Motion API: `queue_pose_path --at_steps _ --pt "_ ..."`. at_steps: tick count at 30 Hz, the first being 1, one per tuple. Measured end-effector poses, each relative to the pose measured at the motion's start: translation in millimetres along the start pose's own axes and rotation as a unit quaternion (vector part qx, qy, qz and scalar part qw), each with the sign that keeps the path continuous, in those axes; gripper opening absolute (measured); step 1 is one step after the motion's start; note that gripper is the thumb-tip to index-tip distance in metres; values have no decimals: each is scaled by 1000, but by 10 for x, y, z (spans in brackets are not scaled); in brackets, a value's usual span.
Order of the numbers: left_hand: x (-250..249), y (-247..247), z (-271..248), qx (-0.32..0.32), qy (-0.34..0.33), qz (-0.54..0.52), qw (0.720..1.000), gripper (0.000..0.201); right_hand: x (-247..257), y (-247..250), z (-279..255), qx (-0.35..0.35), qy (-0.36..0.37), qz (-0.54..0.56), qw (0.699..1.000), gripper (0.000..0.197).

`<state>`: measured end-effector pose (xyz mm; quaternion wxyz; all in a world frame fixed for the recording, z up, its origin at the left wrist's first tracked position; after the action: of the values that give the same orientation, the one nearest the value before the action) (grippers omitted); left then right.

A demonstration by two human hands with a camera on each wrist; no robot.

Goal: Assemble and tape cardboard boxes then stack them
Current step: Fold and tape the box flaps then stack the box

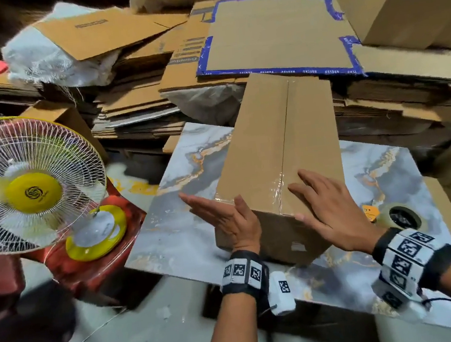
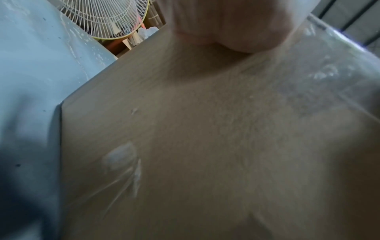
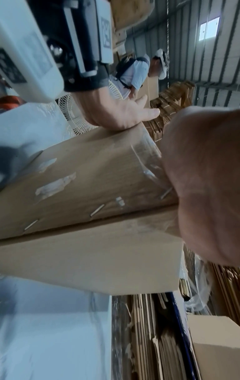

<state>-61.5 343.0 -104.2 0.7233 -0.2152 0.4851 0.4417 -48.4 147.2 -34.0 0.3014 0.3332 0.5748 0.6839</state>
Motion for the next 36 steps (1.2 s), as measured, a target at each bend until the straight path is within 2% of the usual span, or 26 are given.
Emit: queue_pose_path --at_steps 4,6,13,16,20,24,27,30,32,34,36 --pt "-23 -44 -101 -4 -28 23 999 82 -17 -13 -1 9 13 -1 1000 69" --pt "-27 -54 -99 -15 -20 39 999 79 -13 5 4 5 22 13 1000 69" --pt "-183 -184 -457 16 9 54 998 91 11 24 -8 -13 41 46 998 71" --pt "-266 -231 -649 16 -6 68 998 85 -1 23 -5 -15 45 54 997 76" --pt "-228 -236 -745 31 14 81 996 86 12 39 -14 -15 55 49 997 69" --pt "-118 -167 -811 65 3 135 989 83 18 36 2 50 50 9 997 79" --pt "-72 -6 -804 72 -18 161 984 77 30 19 19 92 70 -50 992 79" --pt "-5 225 -759 73 -17 159 984 69 40 -45 62 135 66 -97 984 70" --pt "39 378 -668 56 -22 164 985 62 70 -63 80 138 72 -112 981 69" --pt "34 498 -472 36 -49 185 981 57 82 -59 89 108 88 -117 983 67" --pt "-59 566 -193 36 -83 197 976 55 55 -81 75 135 88 -121 979 73"
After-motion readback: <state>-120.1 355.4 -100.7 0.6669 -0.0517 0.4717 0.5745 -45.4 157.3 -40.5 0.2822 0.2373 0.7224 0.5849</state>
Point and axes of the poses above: each hand's wrist, its own z-axis towards the middle knuckle, its own y-axis out of the back of the hand, x = y × z, the point moved 3 cm from there along z, towards the middle knuckle, and after that the axes turned 1 degree about -z, right-handed, at the moved point
